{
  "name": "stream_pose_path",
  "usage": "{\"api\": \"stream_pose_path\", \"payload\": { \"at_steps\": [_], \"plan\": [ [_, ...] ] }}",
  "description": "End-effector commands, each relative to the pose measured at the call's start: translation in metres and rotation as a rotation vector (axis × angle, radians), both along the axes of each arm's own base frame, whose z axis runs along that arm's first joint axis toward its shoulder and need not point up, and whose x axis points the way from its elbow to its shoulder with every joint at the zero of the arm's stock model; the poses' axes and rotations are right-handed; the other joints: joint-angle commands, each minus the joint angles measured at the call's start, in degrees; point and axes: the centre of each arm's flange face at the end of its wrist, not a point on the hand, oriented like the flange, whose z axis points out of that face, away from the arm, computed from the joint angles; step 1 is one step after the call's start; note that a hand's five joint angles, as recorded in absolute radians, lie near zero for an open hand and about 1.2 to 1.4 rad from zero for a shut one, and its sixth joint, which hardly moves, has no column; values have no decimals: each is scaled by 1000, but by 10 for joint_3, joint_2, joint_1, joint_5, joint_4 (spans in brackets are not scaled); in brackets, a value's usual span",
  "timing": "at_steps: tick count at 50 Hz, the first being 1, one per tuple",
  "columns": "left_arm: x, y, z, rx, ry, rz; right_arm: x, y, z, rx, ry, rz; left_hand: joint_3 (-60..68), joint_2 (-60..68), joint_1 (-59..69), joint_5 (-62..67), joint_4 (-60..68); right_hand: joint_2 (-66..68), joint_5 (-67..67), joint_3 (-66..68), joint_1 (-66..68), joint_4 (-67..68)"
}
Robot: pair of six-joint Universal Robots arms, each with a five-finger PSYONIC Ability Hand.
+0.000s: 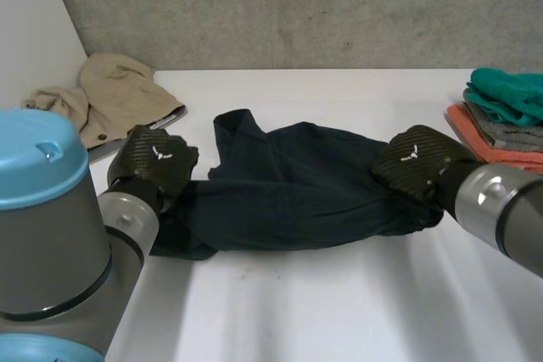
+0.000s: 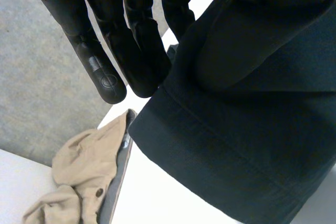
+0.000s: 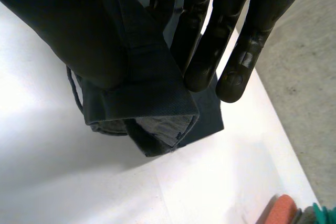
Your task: Fold the laundry.
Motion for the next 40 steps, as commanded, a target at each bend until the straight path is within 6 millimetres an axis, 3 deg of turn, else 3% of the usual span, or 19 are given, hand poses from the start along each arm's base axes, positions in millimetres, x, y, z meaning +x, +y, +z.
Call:
{"api": "stream_pose_path", "payload": {
  "at_steps": [1, 6, 10, 11, 12, 14, 15, 18, 19, 22, 26, 28, 33, 34, 36, 37, 40],
  "plan": [
    [-22, -32, -33, 24, -22, 0, 16, -41, -41, 102, 53, -16, 115, 112, 141, 125, 112, 119, 136, 121, 208, 117],
    [-48, -73, -55, -32, 3, 9, 34, -77, -55, 60, 27, -24, 115, 112, 141, 125, 112, 119, 136, 121, 208, 117],
    [-64, -119, -30, -230, 69, 35, 53, -122, -33, -175, -85, -60, 115, 112, 141, 125, 112, 119, 136, 121, 208, 117],
    [-66, -128, -20, -286, 83, 39, 59, -138, -12, -308, -163, -76, 115, 112, 141, 125, 112, 119, 136, 121, 208, 117],
    [-69, -143, 7, -423, 120, 58, 61, -145, -1, -376, -208, -82, 115, 112, 141, 125, 112, 119, 136, 121, 208, 117],
    [-73, -154, 38, -579, 165, 78, 66, -157, 23, -518, -303, -86, 115, 112, 141, 125, 112, 119, 136, 121, 208, 117],
    [-73, -160, 69, -735, 222, 106, 69, -164, 49, -655, -396, -92, 115, 112, 141, 125, 112, 119, 136, 121, 208, 117],
    [-66, -160, 119, -966, 306, 161, 68, -163, 93, -850, -525, -90, 115, 112, 141, 125, 112, 119, 136, 121, 208, 117],
    [-61, -155, 146, -1076, 360, 181, 67, -161, 112, -936, -575, -85, 115, 112, 141, 125, 112, 119, 136, 121, 208, 117],
    [-57, -146, 162, -1144, 399, 186, 66, -157, 129, -995, -616, -77, 115, 112, 141, 125, 112, 119, 136, 121, 208, 117],
    [-59, -144, 142, -1068, 351, 167, 69, -153, 130, -990, -631, -66, 115, 112, 141, 125, 112, 119, 136, 121, 208, 117],
    [-56, -145, 118, -983, 303, 161, 71, -152, 125, -971, -624, -62, 115, 112, 141, 125, 112, 119, 136, 121, 208, 117],
    [-49, -138, 62, -794, 228, 155, 74, -154, 89, -862, -567, -59, 115, 112, 141, 125, 112, 119, 136, 121, 208, 117],
    [-45, -136, 43, -735, 204, 159, 75, -155, 69, -798, -534, -59, 115, 112, 141, 125, 112, 119, 136, 121, 208, 117],
    [-42, -131, 24, -677, 186, 164, 77, -156, 42, -725, -494, -58, 115, 112, 141, 125, 112, 119, 136, 121, 208, 117],
    [-39, -126, 5, -619, 165, 168, 78, -158, 14, -644, -453, -61, 115, 112, 141, 125, 112, 119, 136, 121, 208, 117],
    [-33, -116, -22, -536, 132, 172, 78, -155, -28, -523, -389, -64, 115, 112, 141, 125, 112, 119, 136, 121, 208, 117]
  ]
}}
